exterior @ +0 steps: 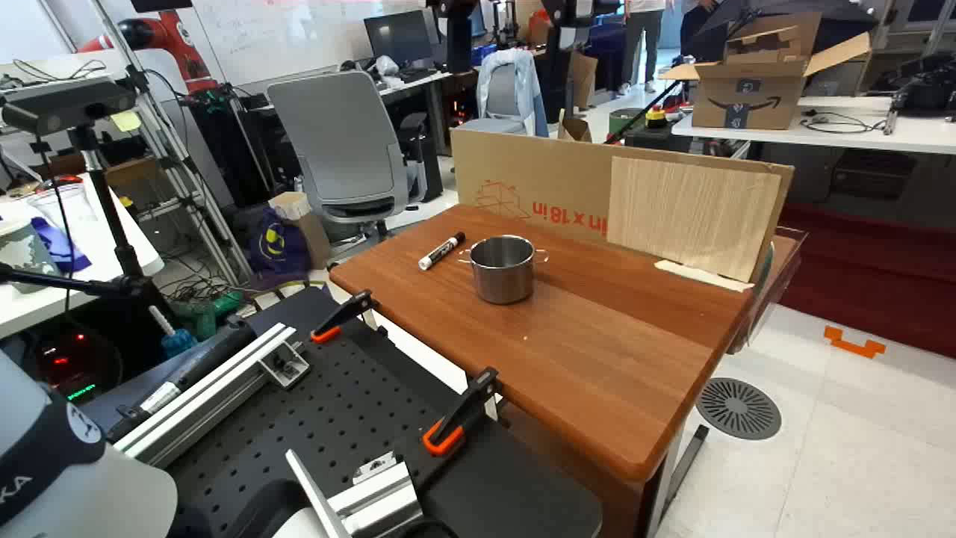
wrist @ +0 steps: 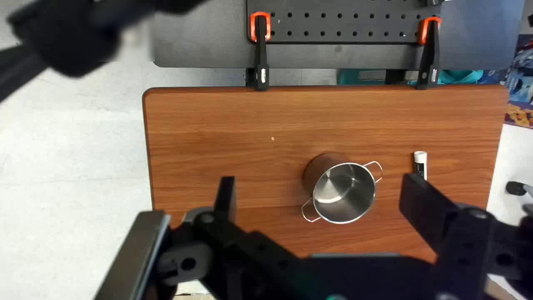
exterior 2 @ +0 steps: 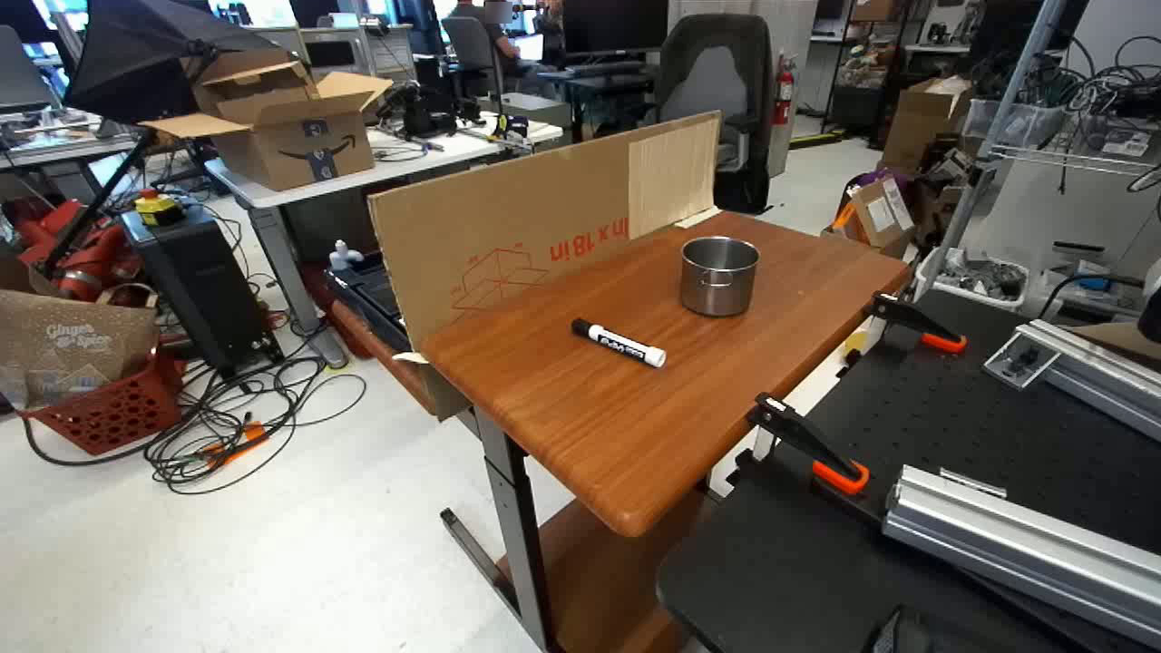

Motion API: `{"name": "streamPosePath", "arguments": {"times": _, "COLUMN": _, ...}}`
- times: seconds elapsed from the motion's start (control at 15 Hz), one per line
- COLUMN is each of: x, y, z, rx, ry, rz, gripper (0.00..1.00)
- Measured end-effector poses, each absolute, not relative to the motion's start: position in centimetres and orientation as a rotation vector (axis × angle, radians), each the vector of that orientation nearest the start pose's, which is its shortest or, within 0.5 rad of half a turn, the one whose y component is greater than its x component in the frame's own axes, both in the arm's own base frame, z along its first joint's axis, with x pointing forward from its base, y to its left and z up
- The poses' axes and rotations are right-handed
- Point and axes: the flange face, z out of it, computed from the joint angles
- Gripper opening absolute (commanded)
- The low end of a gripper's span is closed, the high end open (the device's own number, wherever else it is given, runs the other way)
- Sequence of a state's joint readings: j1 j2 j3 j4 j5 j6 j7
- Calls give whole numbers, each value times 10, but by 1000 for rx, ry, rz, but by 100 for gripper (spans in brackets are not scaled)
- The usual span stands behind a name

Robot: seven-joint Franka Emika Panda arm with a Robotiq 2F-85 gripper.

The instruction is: Put the marker into the silver pot.

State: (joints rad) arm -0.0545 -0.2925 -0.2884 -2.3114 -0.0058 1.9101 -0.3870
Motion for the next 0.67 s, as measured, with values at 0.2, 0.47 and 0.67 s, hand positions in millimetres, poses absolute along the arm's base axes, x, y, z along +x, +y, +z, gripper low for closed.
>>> {"name": "streamPosePath", "arguments": {"times": 0.2, "x": 420, "y": -154, "z": 447, "rx": -3025, "ry": -96, "rz": 126, "gripper": 100}}
{"name": "streamPosePath", "arguments": {"times": 0.47, "x": 425, "y": -134, "z": 444, "rx": -3032, "ry": -111, "rz": 146, "gripper": 100}}
{"name": "streamPosePath", "arguments": {"times": 0.67, "x": 431, "y": -95, "z": 439, "rx": -3049, "ry": -131, "rz": 172, "gripper": 100}}
